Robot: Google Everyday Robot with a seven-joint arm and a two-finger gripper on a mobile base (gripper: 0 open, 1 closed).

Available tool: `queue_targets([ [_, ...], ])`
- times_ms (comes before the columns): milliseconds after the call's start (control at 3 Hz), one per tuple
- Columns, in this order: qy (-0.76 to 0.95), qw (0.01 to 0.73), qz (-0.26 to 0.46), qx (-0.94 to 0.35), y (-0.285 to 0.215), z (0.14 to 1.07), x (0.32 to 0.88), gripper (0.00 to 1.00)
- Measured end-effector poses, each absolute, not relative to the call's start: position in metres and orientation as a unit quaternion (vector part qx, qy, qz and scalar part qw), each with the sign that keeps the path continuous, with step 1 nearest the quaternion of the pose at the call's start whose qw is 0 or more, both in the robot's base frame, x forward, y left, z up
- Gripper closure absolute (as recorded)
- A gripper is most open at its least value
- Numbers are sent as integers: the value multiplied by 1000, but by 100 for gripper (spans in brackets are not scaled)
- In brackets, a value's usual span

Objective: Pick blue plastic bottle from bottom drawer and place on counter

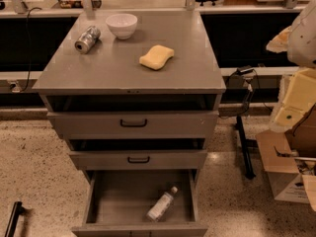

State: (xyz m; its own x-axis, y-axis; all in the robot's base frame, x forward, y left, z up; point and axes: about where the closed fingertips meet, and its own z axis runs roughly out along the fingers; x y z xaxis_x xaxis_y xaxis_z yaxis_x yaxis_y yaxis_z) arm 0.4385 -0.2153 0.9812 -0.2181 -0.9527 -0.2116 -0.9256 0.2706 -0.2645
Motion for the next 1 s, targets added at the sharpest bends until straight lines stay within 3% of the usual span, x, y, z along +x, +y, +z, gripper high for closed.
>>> queue_targets([
  [667, 772, 162, -36, -613, -214, 975, 444, 0],
  [1000, 733, 165, -76, -656, -178, 966, 454, 0],
])
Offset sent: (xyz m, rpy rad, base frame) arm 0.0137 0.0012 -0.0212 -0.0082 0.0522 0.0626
